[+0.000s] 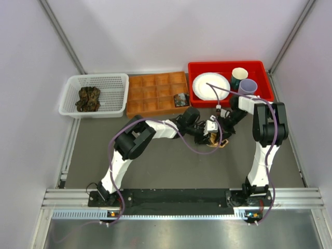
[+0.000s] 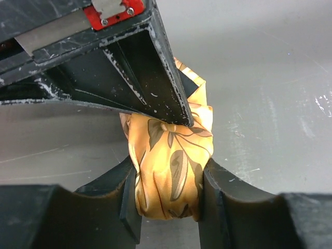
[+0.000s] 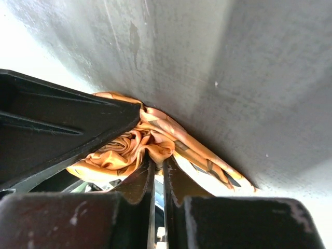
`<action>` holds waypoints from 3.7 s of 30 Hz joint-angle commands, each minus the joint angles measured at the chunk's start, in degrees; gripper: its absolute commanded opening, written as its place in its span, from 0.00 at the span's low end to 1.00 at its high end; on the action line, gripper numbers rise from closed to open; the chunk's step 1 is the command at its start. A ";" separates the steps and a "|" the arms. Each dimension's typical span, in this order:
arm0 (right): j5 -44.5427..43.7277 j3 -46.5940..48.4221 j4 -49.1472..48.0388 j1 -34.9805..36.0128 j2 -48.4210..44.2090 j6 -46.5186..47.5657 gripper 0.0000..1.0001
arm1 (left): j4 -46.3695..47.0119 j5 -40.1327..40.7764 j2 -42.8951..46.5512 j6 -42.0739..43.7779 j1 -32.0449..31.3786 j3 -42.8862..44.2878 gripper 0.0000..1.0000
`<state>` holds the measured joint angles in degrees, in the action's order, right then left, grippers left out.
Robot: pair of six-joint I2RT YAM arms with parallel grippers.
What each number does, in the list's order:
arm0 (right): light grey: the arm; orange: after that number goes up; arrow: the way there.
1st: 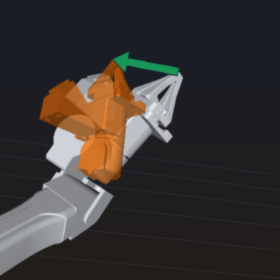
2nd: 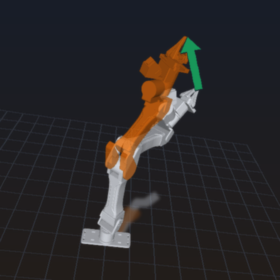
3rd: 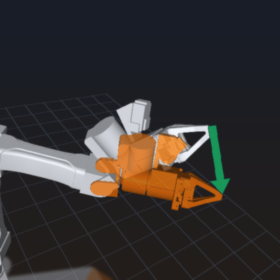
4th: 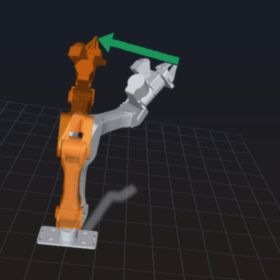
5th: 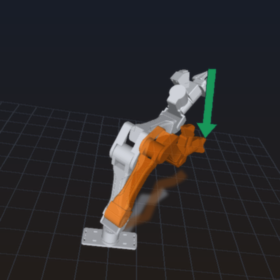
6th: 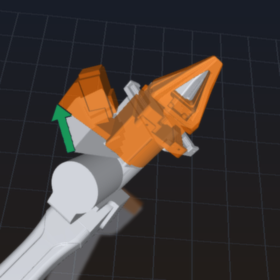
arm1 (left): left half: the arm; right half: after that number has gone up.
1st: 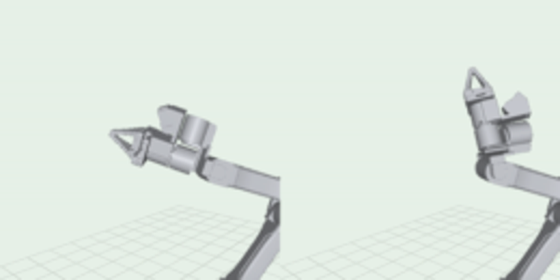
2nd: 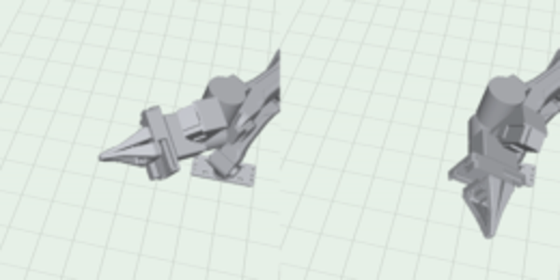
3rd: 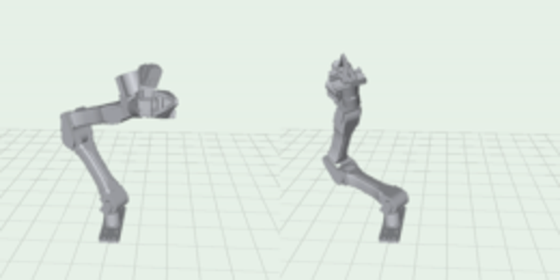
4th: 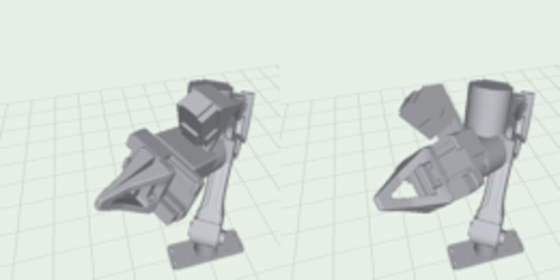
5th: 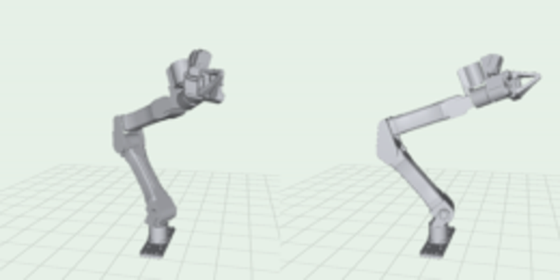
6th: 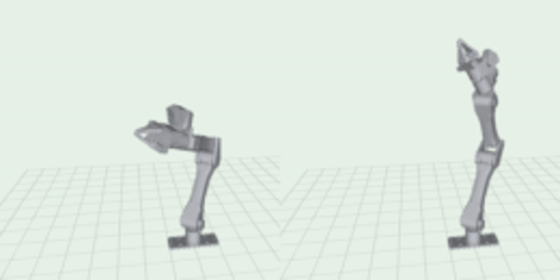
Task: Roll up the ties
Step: Roll the tie at the center of the board.
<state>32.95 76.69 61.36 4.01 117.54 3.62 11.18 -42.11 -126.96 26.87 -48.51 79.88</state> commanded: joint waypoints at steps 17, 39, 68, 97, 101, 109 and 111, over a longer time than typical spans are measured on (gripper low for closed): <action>14.60 -2.86 -2.39 -3.05 -10.49 -0.01 0.58 | -32.36 13.89 -1.98 6.44 -1.76 5.46 0.00; -2.01 -3.12 -7.05 0.12 -2.84 2.01 0.00 | -27.01 11.97 -0.14 4.59 -2.64 4.77 0.47; -0.18 1.45 1.38 -7.33 -3.80 8.33 0.48 | -23.11 8.87 -2.07 5.55 -2.90 3.80 0.01; 17.85 -8.74 -15.66 -8.05 0.06 2.71 0.79 | -28.14 13.37 -4.53 7.14 -4.57 5.20 0.00; 18.12 -9.80 -14.44 -8.14 -2.13 5.25 0.66 | -28.14 13.54 -4.44 7.14 -4.57 5.03 0.00; 16.27 -14.01 -13.99 -8.40 -8.90 10.36 0.99 | -28.14 13.37 -4.35 6.44 -4.49 4.59 0.00; 17.14 -15.42 -15.21 -9.02 -10.04 10.80 0.99 | -28.14 13.10 -4.53 6.18 -4.49 4.67 0.00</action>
<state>53.63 63.72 52.80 -4.78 110.45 9.23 -4.84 -32.71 -127.24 33.08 -52.45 88.05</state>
